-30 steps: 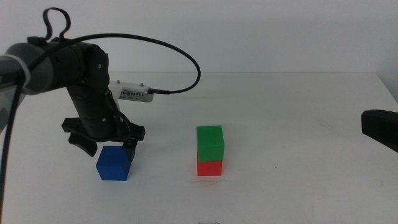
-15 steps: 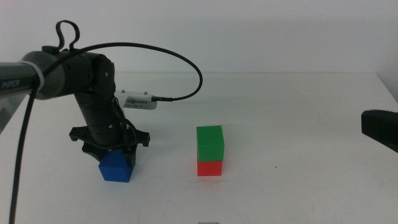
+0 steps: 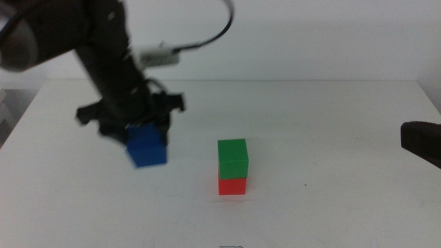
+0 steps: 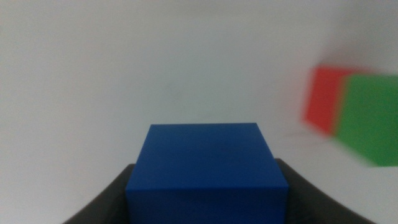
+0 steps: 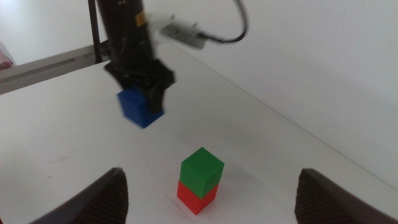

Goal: Stack red cubes first, then green, then blue cubes in a specific spot.

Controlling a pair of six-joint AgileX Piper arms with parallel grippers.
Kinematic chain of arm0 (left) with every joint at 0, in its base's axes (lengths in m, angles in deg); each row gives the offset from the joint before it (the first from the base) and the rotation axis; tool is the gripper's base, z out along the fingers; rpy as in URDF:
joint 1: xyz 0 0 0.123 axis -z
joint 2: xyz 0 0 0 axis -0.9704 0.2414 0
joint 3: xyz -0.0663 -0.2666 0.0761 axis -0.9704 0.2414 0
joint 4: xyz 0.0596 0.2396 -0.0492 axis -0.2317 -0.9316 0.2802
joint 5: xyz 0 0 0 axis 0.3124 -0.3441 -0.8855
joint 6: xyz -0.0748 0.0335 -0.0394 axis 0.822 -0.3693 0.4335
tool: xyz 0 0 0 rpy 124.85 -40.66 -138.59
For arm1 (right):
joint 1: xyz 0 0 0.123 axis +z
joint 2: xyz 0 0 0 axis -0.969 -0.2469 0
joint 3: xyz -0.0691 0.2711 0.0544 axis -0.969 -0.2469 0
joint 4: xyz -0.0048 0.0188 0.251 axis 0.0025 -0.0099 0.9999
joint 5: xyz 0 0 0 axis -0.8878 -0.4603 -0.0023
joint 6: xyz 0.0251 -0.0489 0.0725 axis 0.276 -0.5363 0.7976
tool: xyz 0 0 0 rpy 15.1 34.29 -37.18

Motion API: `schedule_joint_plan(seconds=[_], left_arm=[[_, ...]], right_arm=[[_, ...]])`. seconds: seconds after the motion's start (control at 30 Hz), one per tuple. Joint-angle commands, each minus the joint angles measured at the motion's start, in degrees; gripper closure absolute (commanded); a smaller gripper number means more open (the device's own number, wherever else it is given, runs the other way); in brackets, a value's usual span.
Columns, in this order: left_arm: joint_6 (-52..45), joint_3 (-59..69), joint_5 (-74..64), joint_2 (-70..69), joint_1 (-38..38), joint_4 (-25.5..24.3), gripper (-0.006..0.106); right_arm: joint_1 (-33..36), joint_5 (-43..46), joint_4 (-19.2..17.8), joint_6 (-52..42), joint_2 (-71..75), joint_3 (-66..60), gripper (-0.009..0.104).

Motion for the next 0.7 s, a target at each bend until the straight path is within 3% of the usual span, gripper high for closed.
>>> schedule_joint_plan(seconds=[0.0,0.1,0.3,0.67], left_arm=[[6.2,-5.4,-5.6,-2.7,4.0,-3.5,0.095],[10.3,-9.4,-5.6,-1.4,9.2,-6.2,0.095],[11.6,-17.4,-5.6,4.6,16.0,-6.4,0.094],[11.7,-23.7,-5.6,11.9,18.1,-5.5,0.094]], right_arm=[[-0.5,4.2,0.4,-0.4,-0.2,1.4,0.009],[-0.5,4.2,0.4,-0.4,-0.2,1.4,0.009],[-0.5,4.2,0.4,-0.4,-0.2,1.4,0.009],[-0.5,4.2,0.4,-0.4,-0.2,1.4,0.009]])
